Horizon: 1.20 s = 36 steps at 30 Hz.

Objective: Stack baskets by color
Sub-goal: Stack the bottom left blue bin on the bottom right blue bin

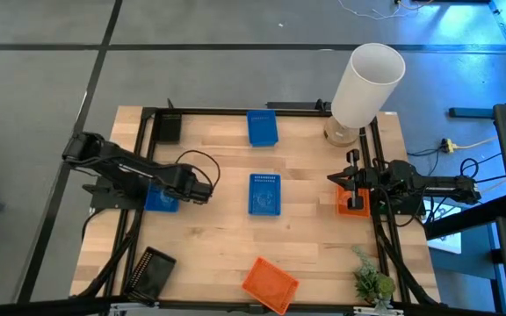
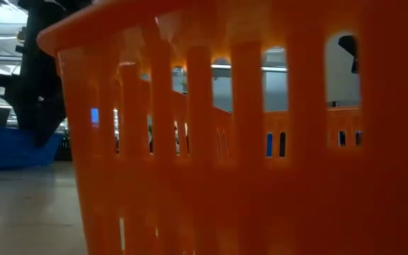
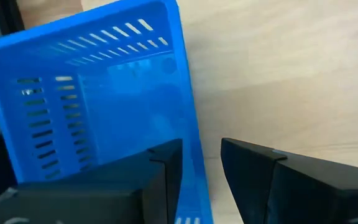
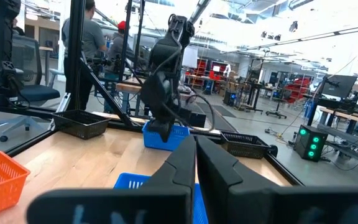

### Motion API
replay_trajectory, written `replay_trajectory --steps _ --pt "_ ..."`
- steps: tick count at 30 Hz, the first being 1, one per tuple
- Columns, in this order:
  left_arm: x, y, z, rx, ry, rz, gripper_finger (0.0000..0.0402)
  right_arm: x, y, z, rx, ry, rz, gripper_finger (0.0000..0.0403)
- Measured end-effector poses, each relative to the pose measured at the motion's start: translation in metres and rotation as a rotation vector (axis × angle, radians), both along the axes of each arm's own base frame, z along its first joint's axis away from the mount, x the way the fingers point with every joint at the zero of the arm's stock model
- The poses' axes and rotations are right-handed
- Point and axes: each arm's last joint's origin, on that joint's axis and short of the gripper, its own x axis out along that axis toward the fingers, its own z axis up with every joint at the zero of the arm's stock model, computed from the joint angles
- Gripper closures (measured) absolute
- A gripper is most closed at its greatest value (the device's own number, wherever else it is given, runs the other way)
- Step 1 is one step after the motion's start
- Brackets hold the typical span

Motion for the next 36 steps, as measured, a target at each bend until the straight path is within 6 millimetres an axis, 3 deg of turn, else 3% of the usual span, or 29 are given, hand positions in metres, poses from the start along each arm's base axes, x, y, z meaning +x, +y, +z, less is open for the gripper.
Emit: replay_trajectory --steps 5,9,11,17,27,36 --pt "0.004 -0.003 -0.013 -0.076 0.079 -0.015 0.0307 0.000 0.000 0.000 0.001 -0.001 0.000 0.0386" --pt "0.006 -0.004 -0.018 -0.127 0.102 -0.067 0.0358 0.000 0.000 0.000 0.000 -0.001 0.000 0.0386" --pt "0.009 -0.004 -0.019 -0.129 0.074 -0.081 0.0389 0.000 0.000 0.000 0.000 -0.001 0.000 0.0386" --pt "0.022 -0.004 -0.006 -0.131 -0.046 -0.093 0.0400 0.000 0.000 0.000 0.001 -0.002 -0.001 0.0386" --pt "0.073 0.001 0.073 -0.027 -0.342 -0.199 0.0401 -0.007 -0.003 0.029 0.020 0.003 -0.119 0.0386" --pt "0.113 0.017 0.134 0.086 -0.662 -0.186 0.0401 -0.009 -0.005 0.068 0.090 0.196 -0.152 0.0386"
